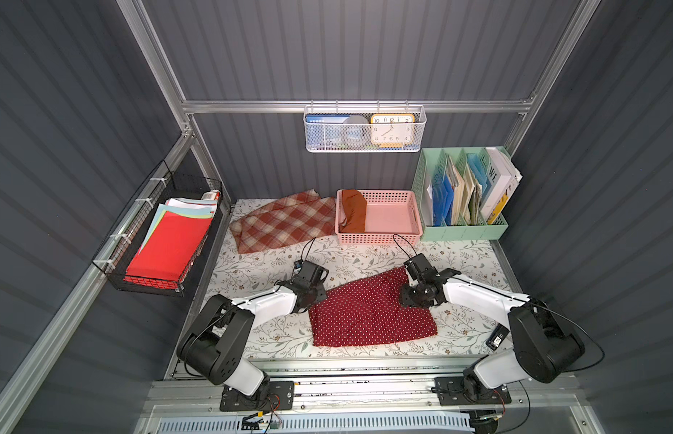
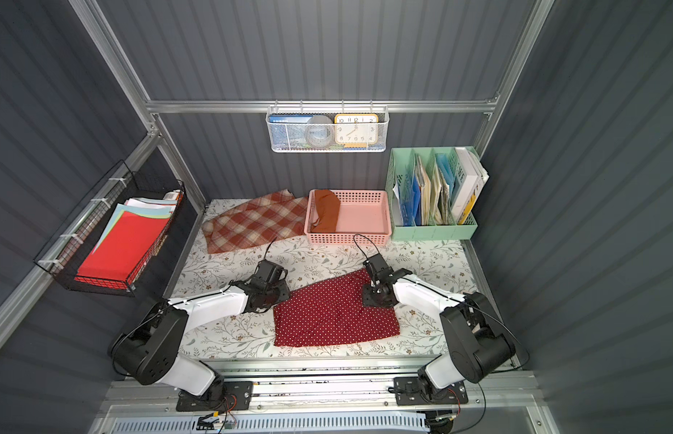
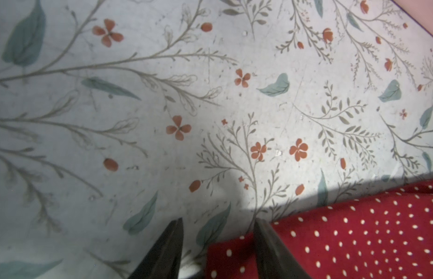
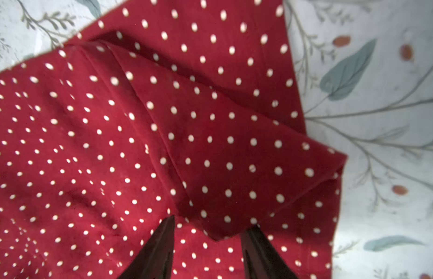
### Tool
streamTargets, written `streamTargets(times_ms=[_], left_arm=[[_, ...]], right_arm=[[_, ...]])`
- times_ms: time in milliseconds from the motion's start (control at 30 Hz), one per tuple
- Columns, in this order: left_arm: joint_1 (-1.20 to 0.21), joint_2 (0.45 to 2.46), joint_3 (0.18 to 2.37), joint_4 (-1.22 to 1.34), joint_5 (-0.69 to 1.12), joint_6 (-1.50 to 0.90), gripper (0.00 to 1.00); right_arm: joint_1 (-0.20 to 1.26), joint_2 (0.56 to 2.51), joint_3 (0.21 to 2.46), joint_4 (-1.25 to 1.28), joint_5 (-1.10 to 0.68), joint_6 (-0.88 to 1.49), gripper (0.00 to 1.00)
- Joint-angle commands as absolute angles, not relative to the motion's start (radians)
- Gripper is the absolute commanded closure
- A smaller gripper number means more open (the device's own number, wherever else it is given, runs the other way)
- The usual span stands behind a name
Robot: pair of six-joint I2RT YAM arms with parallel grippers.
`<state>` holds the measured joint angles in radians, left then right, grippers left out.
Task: Roll up the skirts
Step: Flatten out the skirt at the center of the board.
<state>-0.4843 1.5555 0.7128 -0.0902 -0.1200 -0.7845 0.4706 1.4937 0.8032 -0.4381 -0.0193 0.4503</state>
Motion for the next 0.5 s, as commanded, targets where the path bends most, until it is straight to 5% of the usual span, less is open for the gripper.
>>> streamTargets(times_ms=[0,200,300,467], left_arm=[[-0.477,1.602,0.694,-0.065,-0.095,-0.763,0.65],[-0.477,1.588,0.672,-0.009,0.017,-0.755,0.99],[-0.477,1.548,0.657,0.004,0.054,-0.748,1.0],[-0.477,1.478,0.672,-0.002,0.101,-0.743,1.0]], right_arm=[[0.472,1.489,0.819,-0.419,0.028,0.451,0.59],[0.471,1.53,0.848,-0.409,0.013,0.442,0.87],[0.469,1.53,0.848,-0.401,0.016,0.439,0.99],[0.469,1.488,0.857,-0.409,0.014,0.442,1.0]])
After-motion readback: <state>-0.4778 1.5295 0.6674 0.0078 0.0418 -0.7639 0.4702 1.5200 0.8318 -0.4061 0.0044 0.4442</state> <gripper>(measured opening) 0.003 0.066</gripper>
